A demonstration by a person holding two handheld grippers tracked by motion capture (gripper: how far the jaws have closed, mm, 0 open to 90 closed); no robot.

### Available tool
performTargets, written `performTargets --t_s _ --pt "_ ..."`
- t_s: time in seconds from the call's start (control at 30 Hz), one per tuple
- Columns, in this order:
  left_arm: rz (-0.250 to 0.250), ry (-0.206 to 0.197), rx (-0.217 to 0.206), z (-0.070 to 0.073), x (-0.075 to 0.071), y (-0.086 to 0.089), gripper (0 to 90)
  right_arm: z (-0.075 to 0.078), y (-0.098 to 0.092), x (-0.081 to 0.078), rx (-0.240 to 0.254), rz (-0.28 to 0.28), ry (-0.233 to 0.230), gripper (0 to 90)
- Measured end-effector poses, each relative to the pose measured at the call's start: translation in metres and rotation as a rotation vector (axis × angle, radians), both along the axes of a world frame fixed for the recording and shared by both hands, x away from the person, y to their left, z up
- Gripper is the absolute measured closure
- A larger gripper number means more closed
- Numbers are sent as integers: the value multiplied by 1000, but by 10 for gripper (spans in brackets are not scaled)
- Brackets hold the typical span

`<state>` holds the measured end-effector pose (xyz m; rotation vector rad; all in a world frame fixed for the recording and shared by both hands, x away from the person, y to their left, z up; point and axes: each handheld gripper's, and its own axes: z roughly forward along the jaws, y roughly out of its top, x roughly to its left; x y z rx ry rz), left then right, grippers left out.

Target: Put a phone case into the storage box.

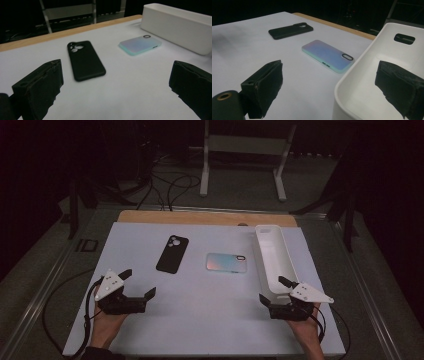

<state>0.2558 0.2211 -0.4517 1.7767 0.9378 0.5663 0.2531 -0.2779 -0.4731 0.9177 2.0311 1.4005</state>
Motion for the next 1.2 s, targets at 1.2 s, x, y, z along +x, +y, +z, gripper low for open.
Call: performTargets --t_s 1.2 --pt "-96 8 30 44 93 -61 0 -2 2 1 -8 9 4 76"
